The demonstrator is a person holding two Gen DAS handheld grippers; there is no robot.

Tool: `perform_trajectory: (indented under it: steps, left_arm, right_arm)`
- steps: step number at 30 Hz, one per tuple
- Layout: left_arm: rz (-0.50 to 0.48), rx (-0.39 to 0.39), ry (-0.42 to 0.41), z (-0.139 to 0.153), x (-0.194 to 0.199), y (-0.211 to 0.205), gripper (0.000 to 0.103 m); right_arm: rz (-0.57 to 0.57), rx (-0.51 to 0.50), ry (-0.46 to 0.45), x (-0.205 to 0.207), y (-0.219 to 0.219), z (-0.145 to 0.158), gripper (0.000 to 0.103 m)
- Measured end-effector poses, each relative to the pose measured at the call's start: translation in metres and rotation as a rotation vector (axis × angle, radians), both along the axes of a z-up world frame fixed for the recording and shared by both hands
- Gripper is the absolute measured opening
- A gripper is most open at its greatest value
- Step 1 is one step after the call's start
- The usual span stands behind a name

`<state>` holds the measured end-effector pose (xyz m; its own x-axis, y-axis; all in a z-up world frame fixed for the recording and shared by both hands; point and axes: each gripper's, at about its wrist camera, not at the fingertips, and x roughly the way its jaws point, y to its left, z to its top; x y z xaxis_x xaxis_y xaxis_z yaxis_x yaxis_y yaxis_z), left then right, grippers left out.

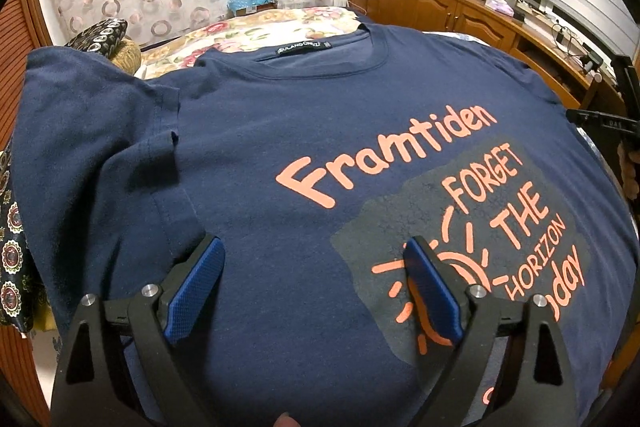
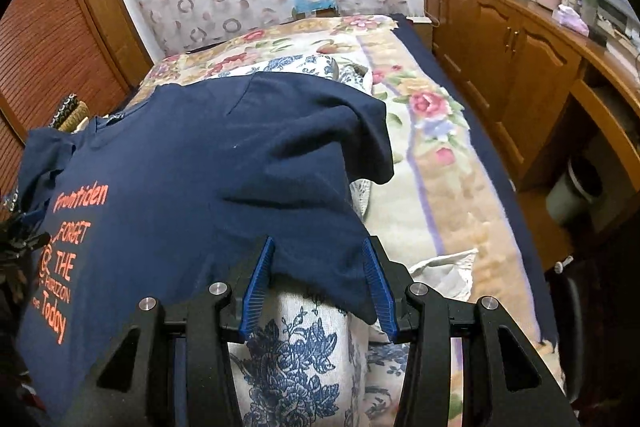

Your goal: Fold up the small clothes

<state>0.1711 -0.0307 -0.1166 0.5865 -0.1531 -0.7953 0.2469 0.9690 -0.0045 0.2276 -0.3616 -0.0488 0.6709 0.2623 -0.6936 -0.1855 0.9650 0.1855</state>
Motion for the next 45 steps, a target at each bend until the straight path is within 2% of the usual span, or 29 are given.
perform_trajectory:
  steps: [1, 3, 5, 7, 9, 12, 15, 18, 23, 27, 30, 32, 36, 39, 42, 45]
  left_arm:
    - [0.000, 0.001, 0.000, 0.000, 0.000, 0.000, 0.092]
    - [0.001, 0.002, -0.002, 0.000, -0.001, -0.001, 0.092]
    - [0.001, 0.003, -0.002, 0.000, -0.001, -0.001, 0.092]
    - [0.001, 0.002, -0.002, 0.000, -0.001, -0.002, 0.093]
    - [0.001, 0.003, -0.002, 0.000, -0.001, -0.002, 0.092]
    - [0.002, 0.003, -0.003, 0.000, -0.001, -0.002, 0.093]
    - [0.002, 0.003, -0.002, 0.000, -0.001, -0.002, 0.093]
    - [0.002, 0.003, -0.002, 0.000, -0.001, -0.002, 0.093]
    - [0.003, 0.002, -0.002, 0.000, -0.001, -0.002, 0.093]
    - [-0.015, 0.004, 0.007, 0.001, -0.001, -0.002, 0.092]
    - [-0.017, -0.008, 0.009, 0.003, -0.004, 0.000, 0.092]
    - [-0.015, -0.021, -0.021, 0.010, -0.009, 0.001, 0.092]
    - [-0.004, -0.049, -0.097, 0.029, -0.023, 0.000, 0.093]
    - [-0.006, -0.076, -0.139, 0.043, -0.029, -0.001, 0.093]
    - [-0.008, -0.089, -0.173, 0.055, -0.034, -0.005, 0.093]
    - [-0.014, -0.100, -0.188, 0.063, -0.037, -0.009, 0.093]
  right_arm:
    - [0.022, 0.000, -0.003, 0.000, 0.001, 0.001, 0.034]
    - [0.024, -0.078, -0.022, -0.005, 0.008, 0.003, 0.030]
    - [0.034, -0.167, -0.045, -0.010, 0.018, 0.008, 0.016]
    - [0.042, -0.218, -0.059, -0.012, 0.025, 0.009, 0.008]
    - [0.040, -0.284, -0.090, -0.015, 0.033, 0.013, 0.008]
    - [0.027, -0.329, -0.155, -0.020, 0.041, 0.022, 0.007]
    - [0.053, -0.301, -0.239, -0.030, 0.050, 0.034, 0.007]
    - [0.123, -0.267, -0.280, -0.040, 0.064, 0.039, 0.007]
    - [0.253, -0.237, -0.199, -0.043, 0.085, 0.014, 0.007]
    - [0.270, -0.220, -0.136, -0.040, 0.085, -0.013, 0.007]
    - [0.262, -0.218, -0.140, -0.035, 0.081, -0.018, 0.007]
    - [0.255, -0.209, -0.140, -0.036, 0.080, -0.016, 0.012]
    - [0.227, -0.194, -0.172, -0.041, 0.078, -0.006, 0.028]
    - [0.197, -0.169, -0.225, -0.050, 0.064, 0.005, 0.032]
    - [0.142, -0.149, -0.259, -0.049, 0.045, 0.010, 0.046]
    - [0.071, -0.146, -0.237, -0.040, 0.029, 0.001, 0.047]
